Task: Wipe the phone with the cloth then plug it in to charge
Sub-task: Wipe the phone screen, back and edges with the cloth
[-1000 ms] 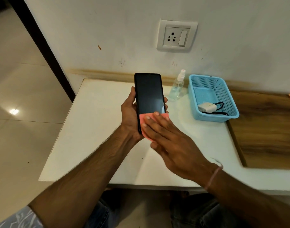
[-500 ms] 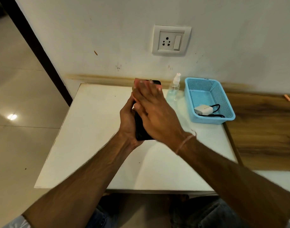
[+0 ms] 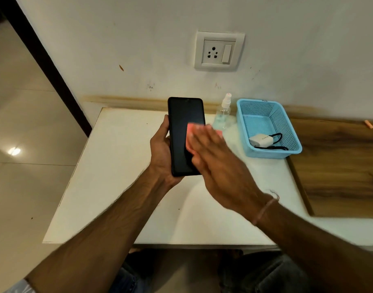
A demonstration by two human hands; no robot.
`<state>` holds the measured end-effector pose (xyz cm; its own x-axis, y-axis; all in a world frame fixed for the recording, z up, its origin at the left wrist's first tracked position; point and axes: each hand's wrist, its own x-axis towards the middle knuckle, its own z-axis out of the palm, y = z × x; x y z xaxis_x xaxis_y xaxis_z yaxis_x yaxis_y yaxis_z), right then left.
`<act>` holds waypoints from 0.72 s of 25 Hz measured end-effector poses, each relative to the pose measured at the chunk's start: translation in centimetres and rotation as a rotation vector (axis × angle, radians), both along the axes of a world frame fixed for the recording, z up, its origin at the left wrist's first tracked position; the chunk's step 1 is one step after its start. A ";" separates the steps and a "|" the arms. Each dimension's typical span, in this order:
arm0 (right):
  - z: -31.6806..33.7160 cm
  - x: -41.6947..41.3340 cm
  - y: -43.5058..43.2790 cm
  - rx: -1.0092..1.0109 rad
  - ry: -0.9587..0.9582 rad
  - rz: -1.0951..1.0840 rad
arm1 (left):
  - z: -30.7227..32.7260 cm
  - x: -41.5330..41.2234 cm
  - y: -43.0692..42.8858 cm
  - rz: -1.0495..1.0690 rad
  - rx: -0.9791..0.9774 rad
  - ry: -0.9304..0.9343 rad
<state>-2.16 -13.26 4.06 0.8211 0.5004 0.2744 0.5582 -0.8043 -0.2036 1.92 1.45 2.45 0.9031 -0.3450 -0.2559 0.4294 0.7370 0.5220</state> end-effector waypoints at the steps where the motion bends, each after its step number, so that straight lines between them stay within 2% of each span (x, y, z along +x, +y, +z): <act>1: 0.5 1.5 0.3 0.019 0.013 -0.046 | -0.1 0.0 -0.1 0.005 0.024 0.004; 4: 1.9 5.6 1.9 0.081 0.061 -0.145 | -0.3 -0.2 -0.5 0.037 0.054 0.024; 7: 2.8 7.4 3.5 0.073 0.022 -0.154 | -0.5 -0.2 -0.8 0.052 0.034 0.010; 12: 1.8 4.2 4.5 0.081 0.011 0.035 | -0.9 -0.2 -0.6 0.093 -0.120 -0.055; 18: -0.2 -0.8 2.2 -0.003 0.070 0.175 | -0.5 0.3 0.7 -0.028 0.009 -0.044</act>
<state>-2.94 -11.08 3.89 0.7384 0.6381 0.2182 0.6744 -0.6967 -0.2446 2.22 2.14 1.91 0.9037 -0.3677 -0.2194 0.4260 0.7201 0.5477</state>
